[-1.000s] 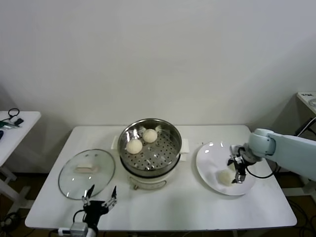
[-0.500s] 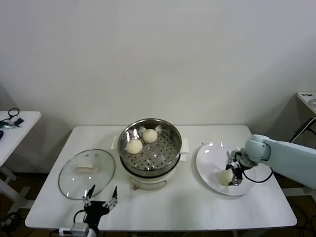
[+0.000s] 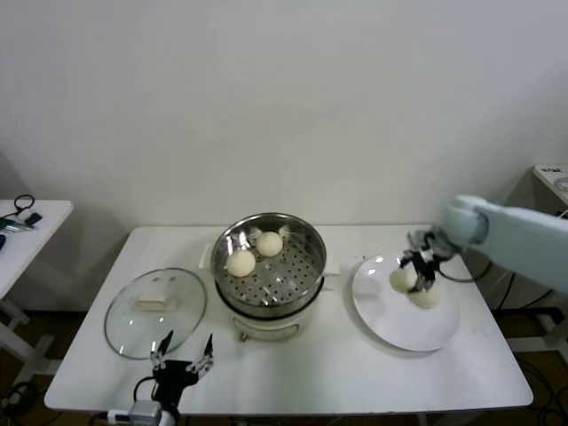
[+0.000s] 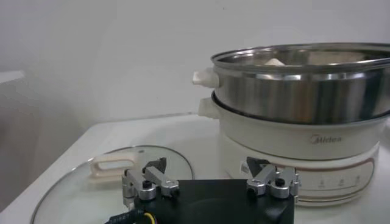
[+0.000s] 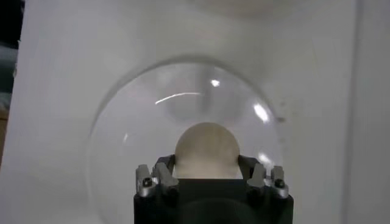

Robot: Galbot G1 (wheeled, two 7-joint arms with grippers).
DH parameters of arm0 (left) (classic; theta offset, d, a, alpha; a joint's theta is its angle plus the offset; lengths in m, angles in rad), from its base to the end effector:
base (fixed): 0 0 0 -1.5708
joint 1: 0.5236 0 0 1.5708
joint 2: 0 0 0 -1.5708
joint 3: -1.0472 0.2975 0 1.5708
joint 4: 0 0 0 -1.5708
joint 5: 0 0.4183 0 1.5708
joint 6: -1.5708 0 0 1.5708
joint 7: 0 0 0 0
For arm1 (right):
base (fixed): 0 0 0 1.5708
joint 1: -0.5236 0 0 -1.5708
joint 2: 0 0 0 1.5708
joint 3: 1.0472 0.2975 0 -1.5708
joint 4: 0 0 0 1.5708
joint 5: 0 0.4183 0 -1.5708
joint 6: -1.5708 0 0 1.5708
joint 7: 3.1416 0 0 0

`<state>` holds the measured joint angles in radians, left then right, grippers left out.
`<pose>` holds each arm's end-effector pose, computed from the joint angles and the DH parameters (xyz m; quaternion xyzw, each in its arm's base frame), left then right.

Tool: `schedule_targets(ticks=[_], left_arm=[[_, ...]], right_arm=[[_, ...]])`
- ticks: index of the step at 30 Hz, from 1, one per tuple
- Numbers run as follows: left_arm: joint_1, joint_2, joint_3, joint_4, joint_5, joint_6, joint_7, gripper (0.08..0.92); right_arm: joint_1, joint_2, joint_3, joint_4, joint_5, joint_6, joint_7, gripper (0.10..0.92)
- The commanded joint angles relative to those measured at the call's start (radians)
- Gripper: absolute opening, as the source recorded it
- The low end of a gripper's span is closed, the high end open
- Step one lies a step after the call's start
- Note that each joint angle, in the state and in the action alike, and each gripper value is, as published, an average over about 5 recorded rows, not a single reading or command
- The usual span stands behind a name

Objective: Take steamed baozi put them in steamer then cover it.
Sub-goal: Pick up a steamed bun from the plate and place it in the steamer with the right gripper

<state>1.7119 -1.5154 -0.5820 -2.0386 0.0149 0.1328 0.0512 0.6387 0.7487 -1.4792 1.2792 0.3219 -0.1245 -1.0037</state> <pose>0.2271 0.0278 -0.3145 -0.0131 -0.9854 -0.0415 0.1643 0.5665 -0.0584 -0.1034 0.5249 -0.5212 0.5776 0.3453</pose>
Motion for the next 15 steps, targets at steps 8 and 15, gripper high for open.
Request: schedule_targets(ticks=[8,15], left_arm=[[-0.002,-0.007,-0.007,-0.029,-0.004,0.009,0.001,0.823],[0.003,-0.011,-0.019,-0.03,-0.014,0.004,0.001,0.823]], right_arm=[[0.28,0.454,0.033,0.124,-0.142,0.442,-0.124,0.695],[0.138,0.586,0.026,0.152,-0.261,0.491,-0.054,0.684]])
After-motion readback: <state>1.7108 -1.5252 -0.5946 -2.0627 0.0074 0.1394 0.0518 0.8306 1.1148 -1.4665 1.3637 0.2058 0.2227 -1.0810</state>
